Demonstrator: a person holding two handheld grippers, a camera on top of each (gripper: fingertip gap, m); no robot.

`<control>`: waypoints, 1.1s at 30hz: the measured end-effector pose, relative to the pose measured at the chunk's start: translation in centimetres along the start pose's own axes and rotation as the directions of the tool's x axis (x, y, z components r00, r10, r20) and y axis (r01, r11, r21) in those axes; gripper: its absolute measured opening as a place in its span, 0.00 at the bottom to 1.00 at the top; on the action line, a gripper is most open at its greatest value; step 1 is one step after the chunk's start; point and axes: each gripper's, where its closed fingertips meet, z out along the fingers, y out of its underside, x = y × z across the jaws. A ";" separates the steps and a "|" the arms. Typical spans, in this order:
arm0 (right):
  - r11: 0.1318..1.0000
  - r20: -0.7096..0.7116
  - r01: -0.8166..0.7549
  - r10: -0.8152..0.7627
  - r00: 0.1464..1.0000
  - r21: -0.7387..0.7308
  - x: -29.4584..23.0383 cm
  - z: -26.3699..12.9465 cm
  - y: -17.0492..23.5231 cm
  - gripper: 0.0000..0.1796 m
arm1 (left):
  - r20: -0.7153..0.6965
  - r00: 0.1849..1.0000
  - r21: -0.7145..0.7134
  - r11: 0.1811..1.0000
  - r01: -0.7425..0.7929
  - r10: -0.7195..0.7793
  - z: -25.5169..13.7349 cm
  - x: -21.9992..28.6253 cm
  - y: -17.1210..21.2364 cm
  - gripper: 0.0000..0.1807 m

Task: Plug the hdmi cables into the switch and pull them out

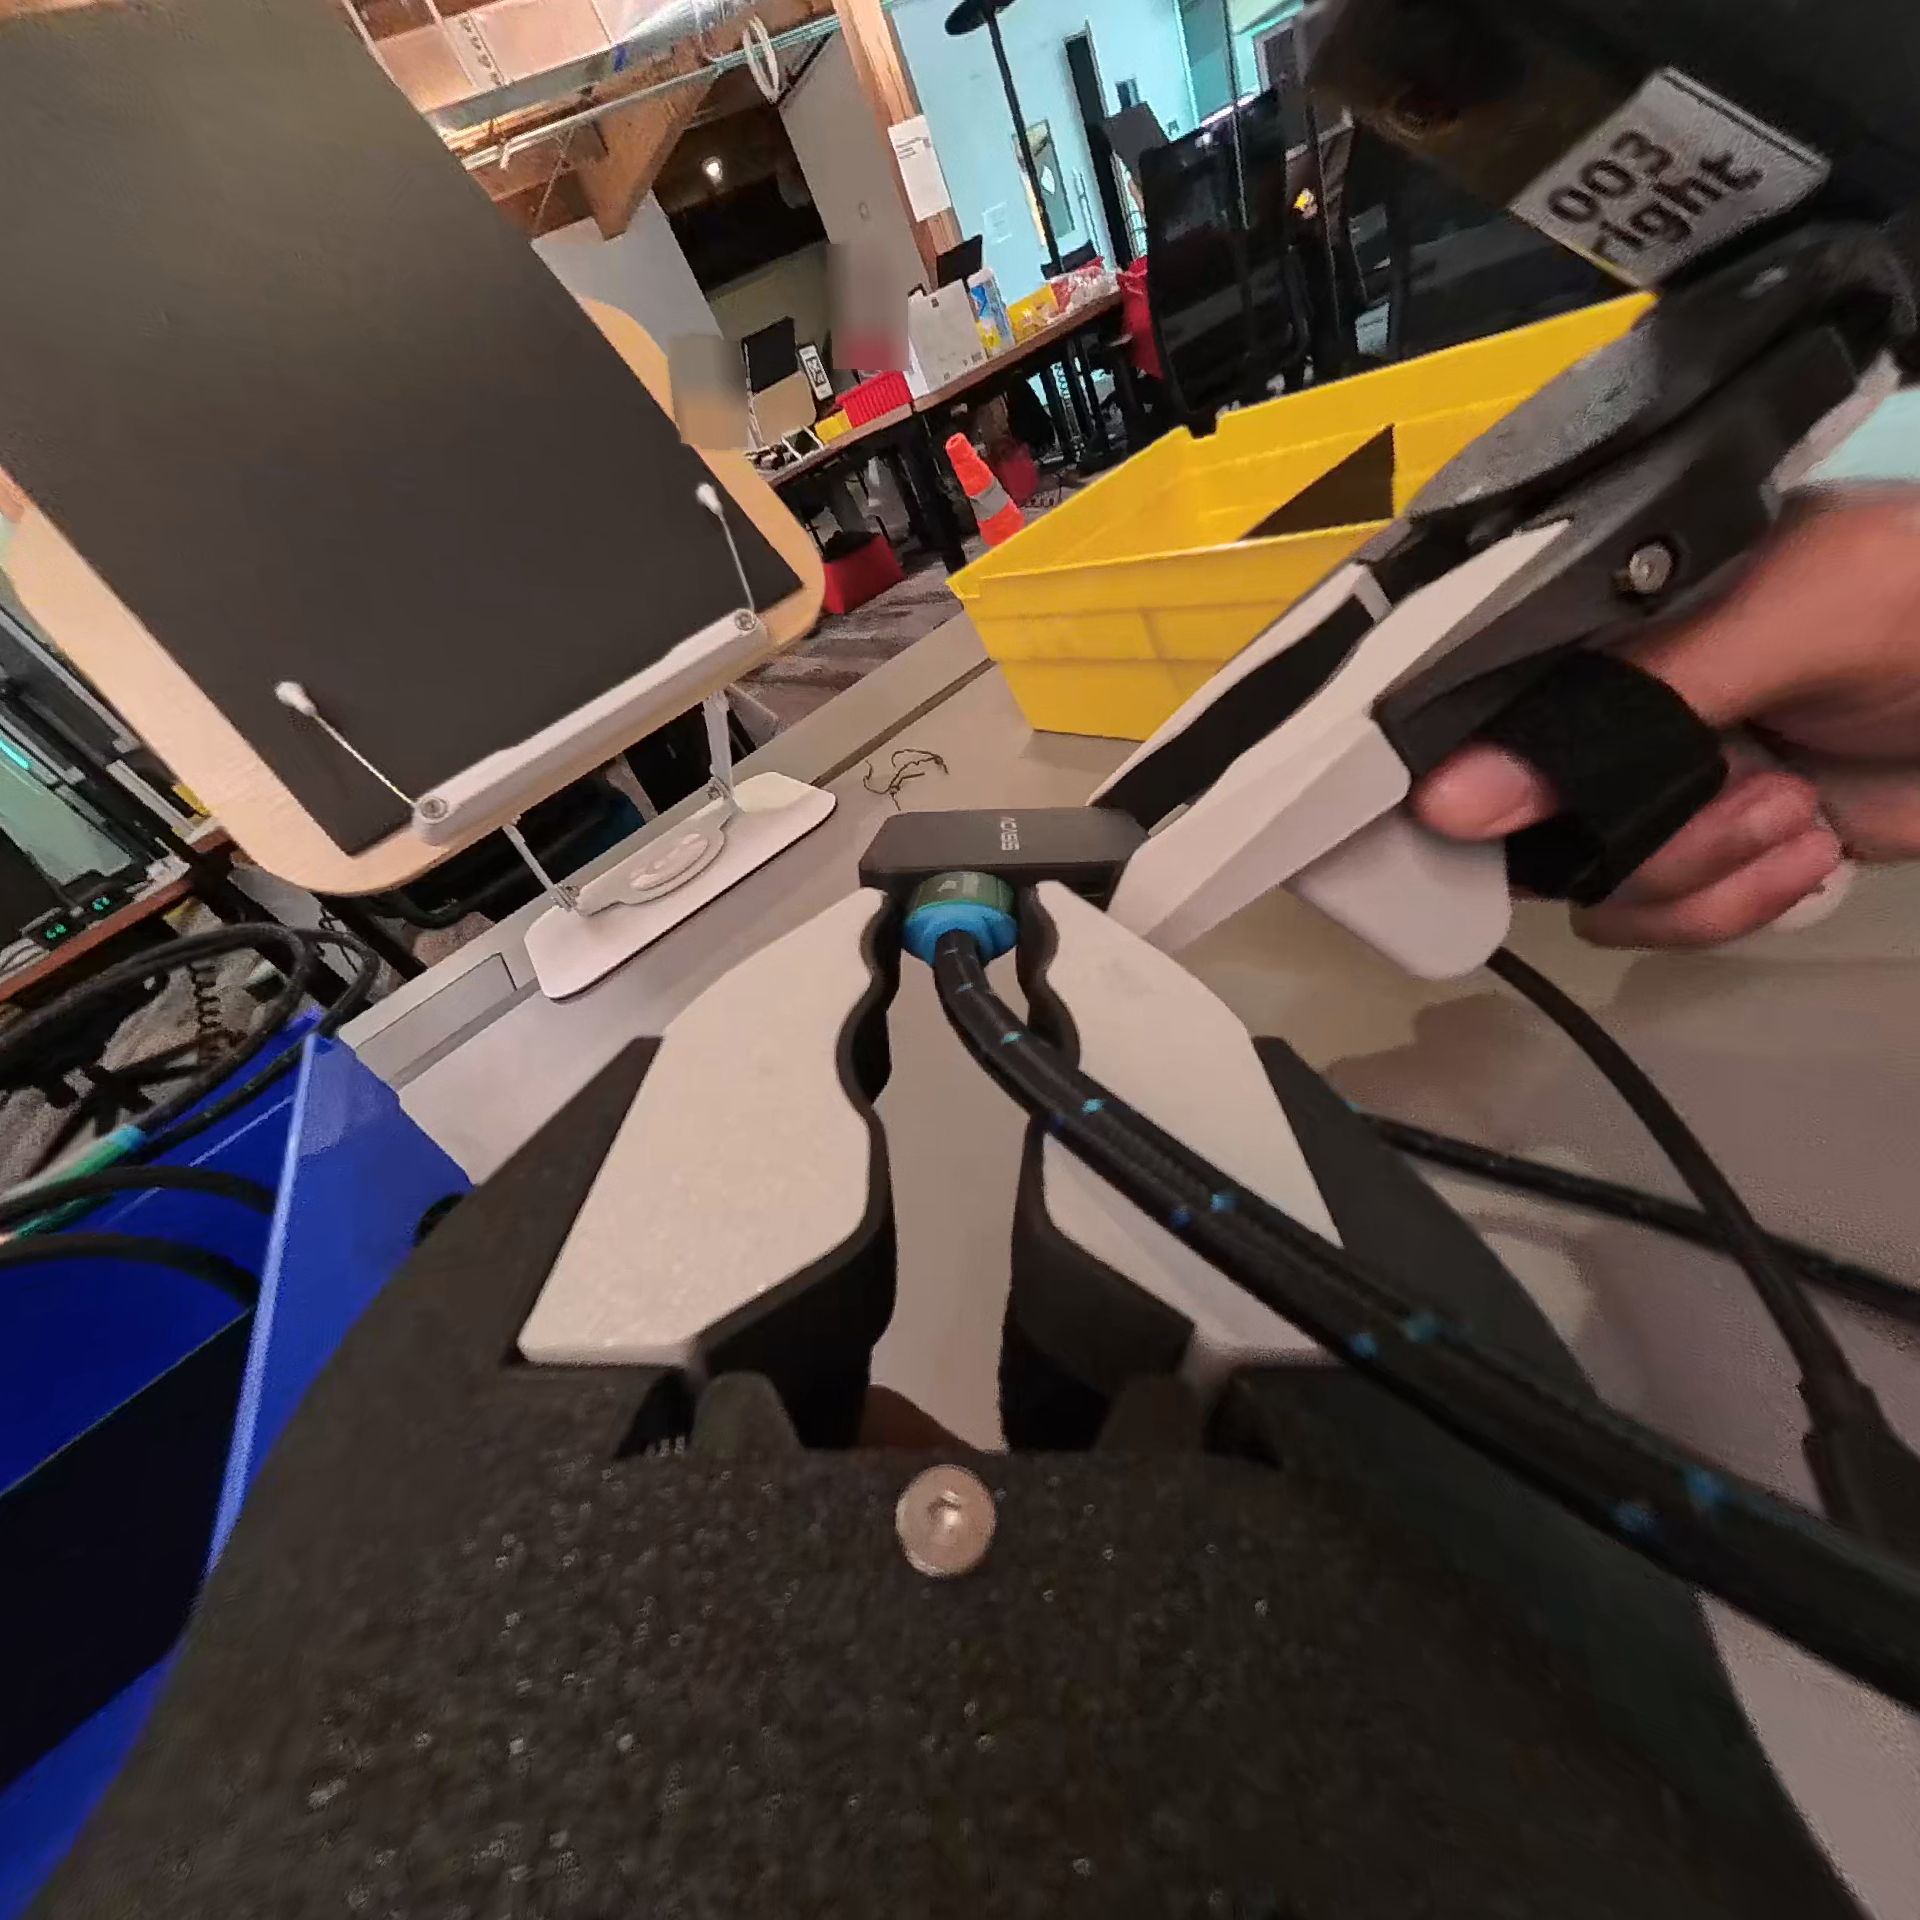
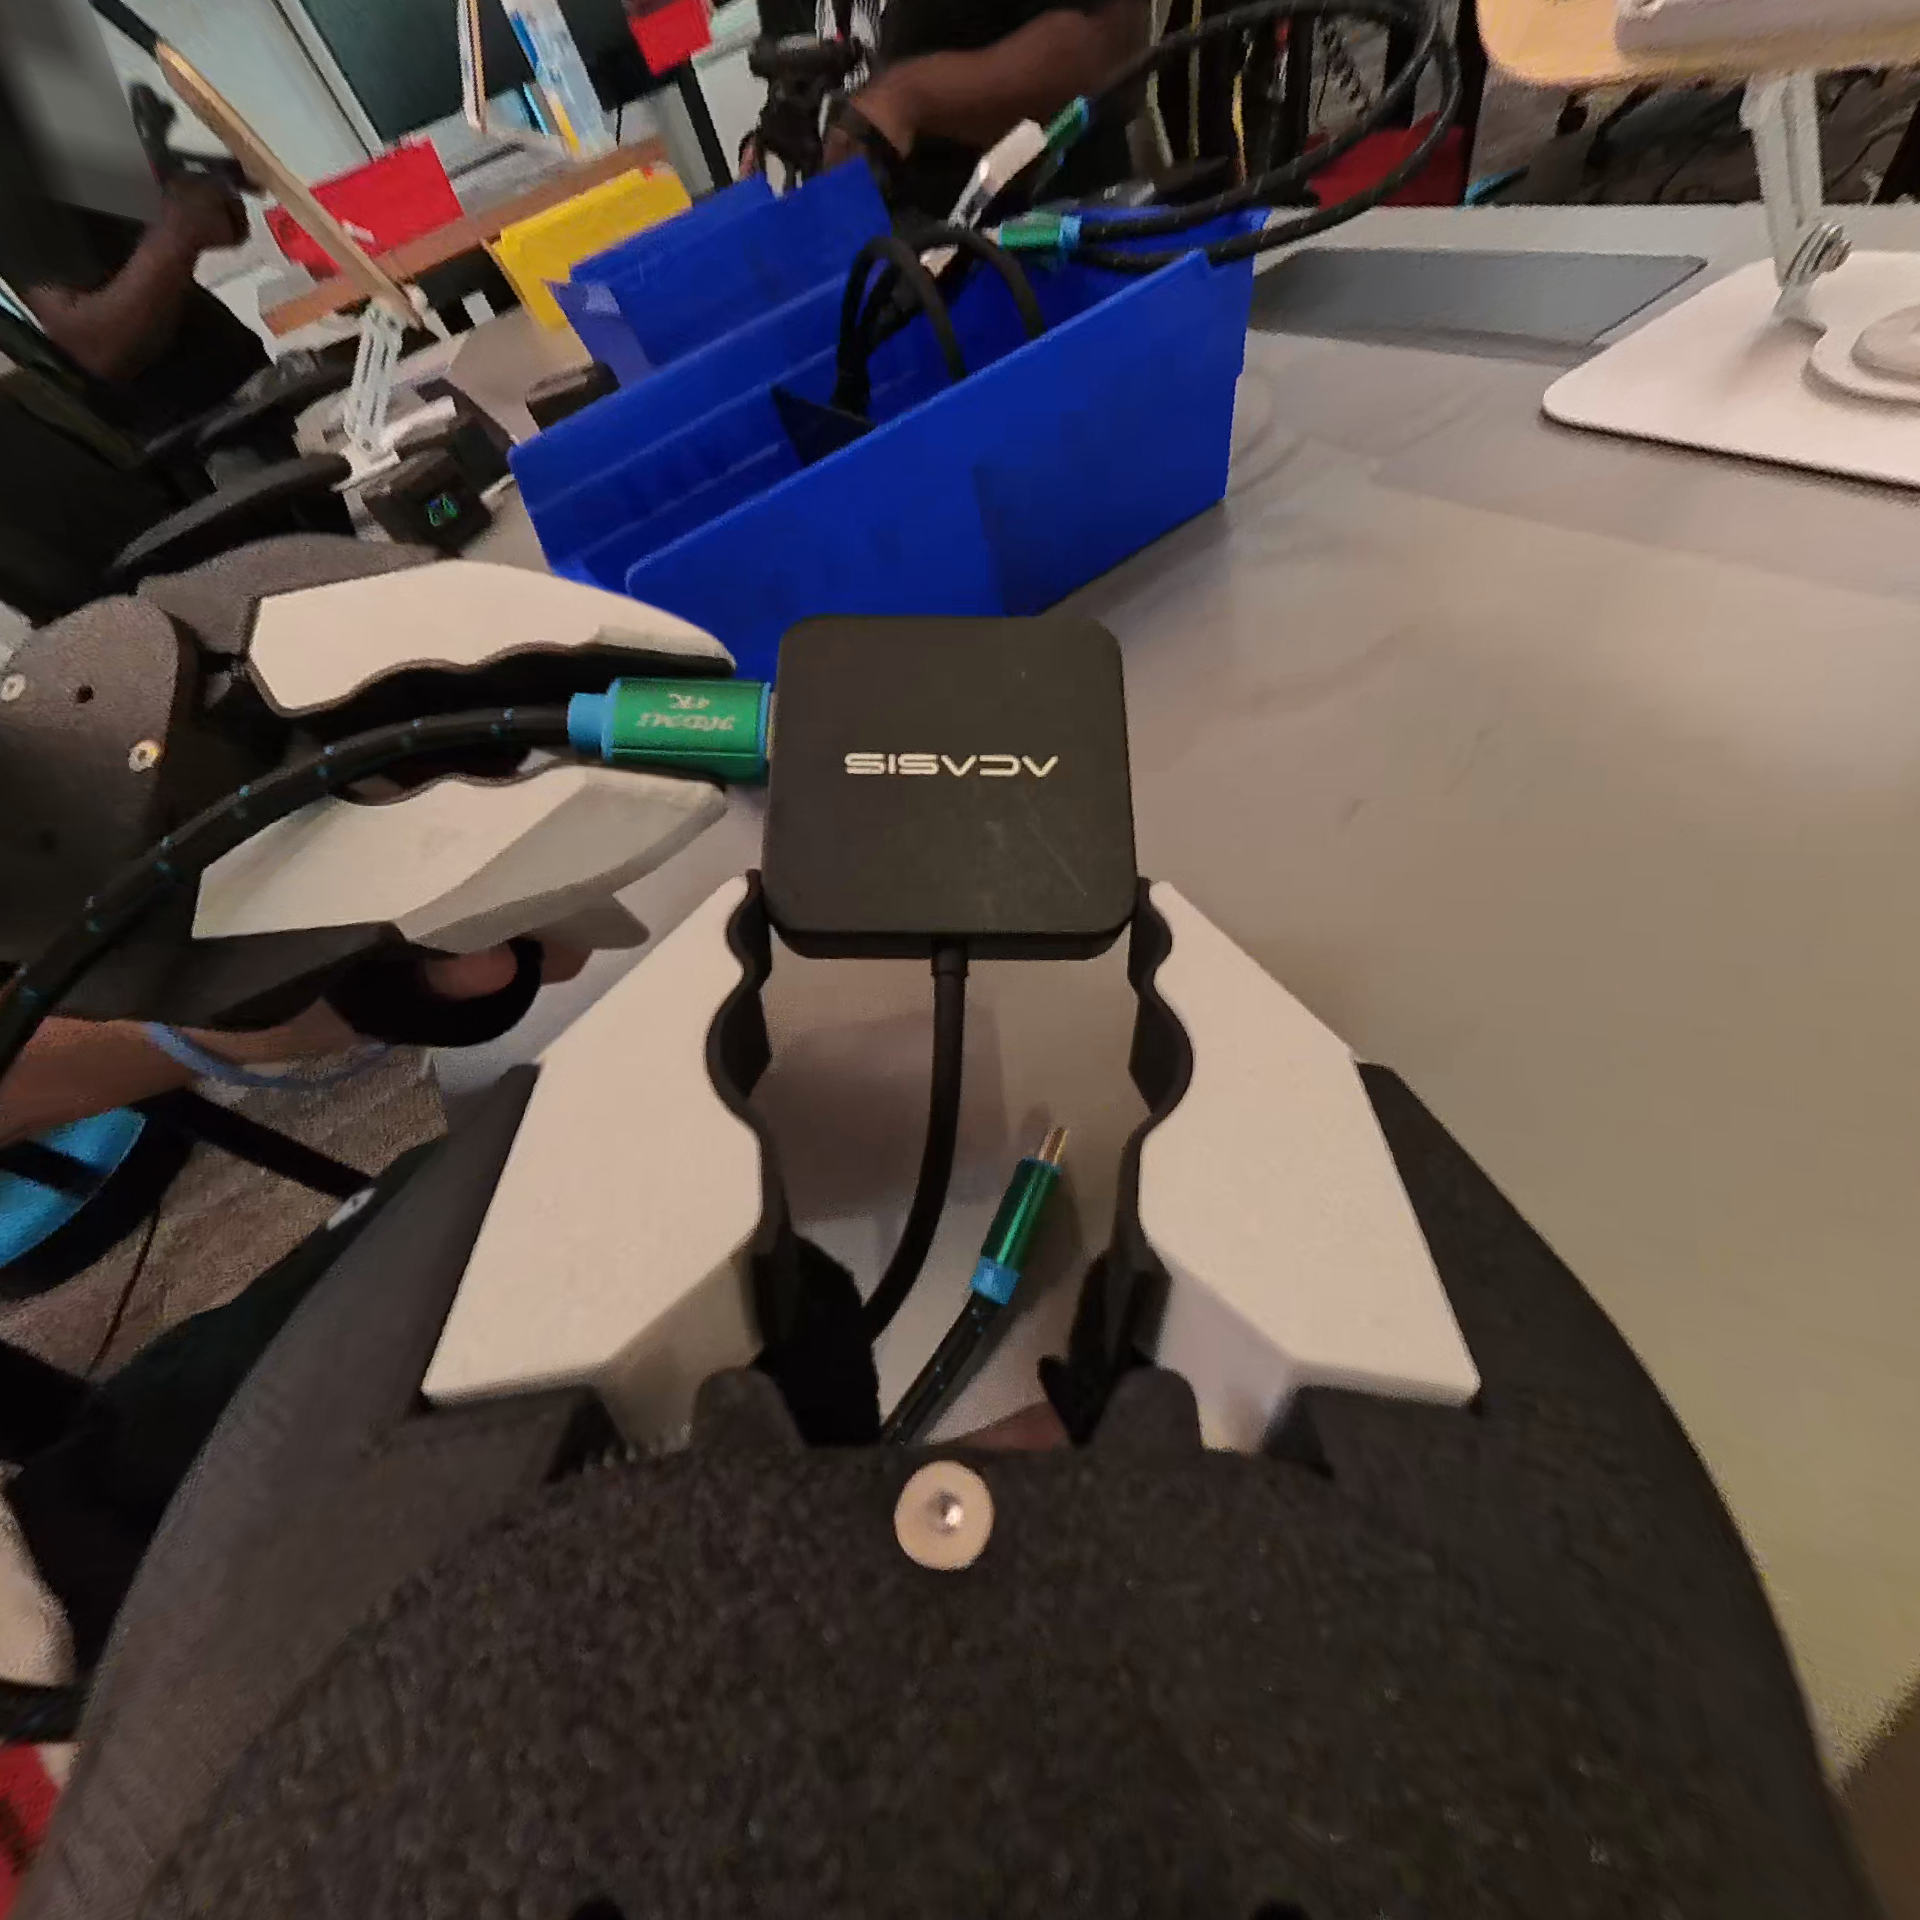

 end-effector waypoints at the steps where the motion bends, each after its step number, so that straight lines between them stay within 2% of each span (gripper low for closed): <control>1: 1.000 -0.009 0.007 -0.007 1.000 0.016 0.0 0.0 -0.2 0.39 | 0.007 1.000 -0.002 1.000 0.023 -0.023 0.0 -0.1 0.0 0.12; 7: 0.993 -0.093 0.090 -0.083 0.992 0.072 0.3 0.0 -1.0 0.38 | -0.024 0.983 -0.029 0.983 0.182 -0.183 0.3 0.5 0.5 0.12; 15: 0.995 -0.051 0.065 -0.068 0.996 -0.070 0.6 0.4 0.8 0.36 | -0.017 0.997 -0.062 0.995 0.075 -0.076 0.1 1.1 1.2 0.11; 16: 0.994 -0.145 0.052 -0.066 0.987 -0.101 2.2 0.2 1.1 0.36 | -0.006 0.998 -0.011 0.998 0.060 -0.060 -0.4 0.9 0.3 0.12; 17: 0.983 -0.291 0.087 -0.132 0.947 -0.163 5.4 -0.6 1.9 0.36 | 0.013 0.999 0.041 0.999 0.032 -0.032 -1.0 0.4 -0.9 0.12; 18: 0.983 -0.305 0.066 -0.117 0.945 -0.174 6.8 -1.2 2.4 0.36 | 0.032 0.999 0.052 0.999 -0.010 0.008 -1.6 -0.1 -1.8 0.12; 19: 0.993 -0.245 -0.025 -0.004 0.970 -0.116 6.7 -1.6 1.9 0.36 | 0.045 0.998 0.054 0.998 -0.040 0.038 -2.1 -0.5 -2.3 0.12; 20: 0.997 -0.239 -0.040 0.022 0.971 -0.069 6.7 -2.3 0.7 0.36 | 0.054 0.998 0.052 0.998 -0.044 0.041 -2.4 -0.9 -2.4 0.12; 22: 0.996 -0.295 0.063 -0.078 0.952 -0.062 7.1 -3.4 -1.1 0.36 | 0.071 0.997 0.000 1.000 -0.003 0.003 -2.2 -1.8 -0.8 0.12; 26: 0.995 -0.313 0.085 -0.097 0.945 -0.051 7.3 -4.1 -1.8 0.36 | 0.142 0.985 -0.138 0.983 0.120 -0.100 -1.2 -3.8 3.1 0.12; 29: 0.992 -0.341 0.125 -0.125 0.931 -0.023 7.4 -5.1 -3.4 0.36 | 0.199 0.976 -0.208 0.969 0.129 -0.087 -1.2 -5.0 4.8 0.12; 33: 0.980 -0.518 0.201 -0.163 0.840 0.016 11.5 -9.9 -8.9 0.36 | 0.232 0.968 -0.273 0.948 0.161 -0.097 -1.2 -5.6 6.2 0.12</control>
